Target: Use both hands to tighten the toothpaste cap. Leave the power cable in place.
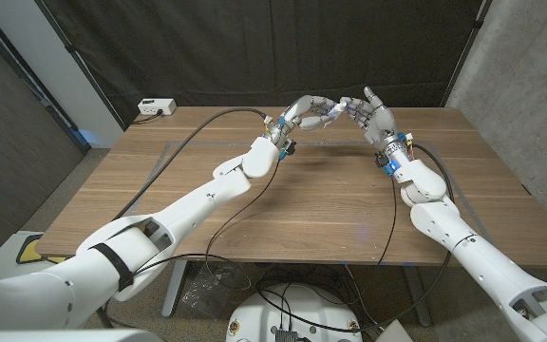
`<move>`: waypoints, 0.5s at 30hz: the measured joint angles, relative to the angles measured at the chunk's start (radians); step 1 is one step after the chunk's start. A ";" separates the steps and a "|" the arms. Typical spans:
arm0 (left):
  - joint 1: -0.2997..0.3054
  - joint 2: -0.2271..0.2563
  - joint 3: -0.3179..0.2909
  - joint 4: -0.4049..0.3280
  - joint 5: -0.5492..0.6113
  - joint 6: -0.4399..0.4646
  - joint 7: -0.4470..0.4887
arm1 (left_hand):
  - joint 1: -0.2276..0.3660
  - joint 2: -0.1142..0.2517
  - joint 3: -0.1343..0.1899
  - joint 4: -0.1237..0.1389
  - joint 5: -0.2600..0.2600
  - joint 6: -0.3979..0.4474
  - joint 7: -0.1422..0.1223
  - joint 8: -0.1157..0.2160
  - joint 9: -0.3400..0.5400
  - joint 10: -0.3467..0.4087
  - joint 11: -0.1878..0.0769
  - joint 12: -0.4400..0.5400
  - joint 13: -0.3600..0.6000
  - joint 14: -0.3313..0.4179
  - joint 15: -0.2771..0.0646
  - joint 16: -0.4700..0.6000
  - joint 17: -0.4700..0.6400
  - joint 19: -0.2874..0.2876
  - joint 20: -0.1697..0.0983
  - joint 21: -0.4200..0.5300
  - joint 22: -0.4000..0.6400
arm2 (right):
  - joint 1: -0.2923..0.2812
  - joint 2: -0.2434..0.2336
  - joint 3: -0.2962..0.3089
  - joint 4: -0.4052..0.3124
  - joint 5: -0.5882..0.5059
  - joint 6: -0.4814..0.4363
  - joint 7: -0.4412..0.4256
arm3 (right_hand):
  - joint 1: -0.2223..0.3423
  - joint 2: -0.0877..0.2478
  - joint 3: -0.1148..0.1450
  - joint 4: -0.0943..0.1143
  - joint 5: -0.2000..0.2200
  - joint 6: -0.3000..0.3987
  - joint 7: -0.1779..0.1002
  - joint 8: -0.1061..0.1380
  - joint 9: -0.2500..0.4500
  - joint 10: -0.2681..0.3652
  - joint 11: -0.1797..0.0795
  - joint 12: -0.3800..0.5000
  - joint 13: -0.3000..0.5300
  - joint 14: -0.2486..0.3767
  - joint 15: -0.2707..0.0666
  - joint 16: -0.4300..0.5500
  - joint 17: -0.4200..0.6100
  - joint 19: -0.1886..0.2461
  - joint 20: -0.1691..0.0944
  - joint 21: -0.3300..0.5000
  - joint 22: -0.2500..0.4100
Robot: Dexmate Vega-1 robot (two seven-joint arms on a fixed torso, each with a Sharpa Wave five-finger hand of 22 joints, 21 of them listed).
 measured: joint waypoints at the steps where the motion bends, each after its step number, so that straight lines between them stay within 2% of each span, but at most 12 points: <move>1: -0.003 -0.002 0.002 0.006 0.000 -0.004 0.001 | 0.000 0.000 0.000 0.000 0.000 0.000 0.000 0.000 0.000 0.000 0.000 0.000 0.000 0.000 0.000 0.000 0.000 0.000 0.000 0.000 0.000 | -0.001 0.000 0.001 0.001 0.000 0.002 -0.001 | 0.000 0.000 0.000 0.000 0.000 0.001 -0.001 0.000 0.000 0.003 0.003 0.000 0.000 0.000 0.000 0.000 0.000 0.000 0.000 0.000 0.000; 15: -0.023 -0.019 0.011 0.041 0.001 -0.034 0.013 | 0.000 0.000 0.007 -0.001 0.000 0.000 0.000 0.000 0.000 0.000 0.000 0.000 0.000 0.000 0.000 0.001 0.002 0.000 0.000 0.007 0.001 | -0.010 -0.002 0.013 0.005 0.006 0.012 -0.005 | 0.000 0.000 0.000 0.000 0.000 0.012 -0.001 0.003 -0.003 0.008 -0.002 0.000 0.000 0.010 0.000 0.000 0.000 0.015 -0.007 0.000 0.000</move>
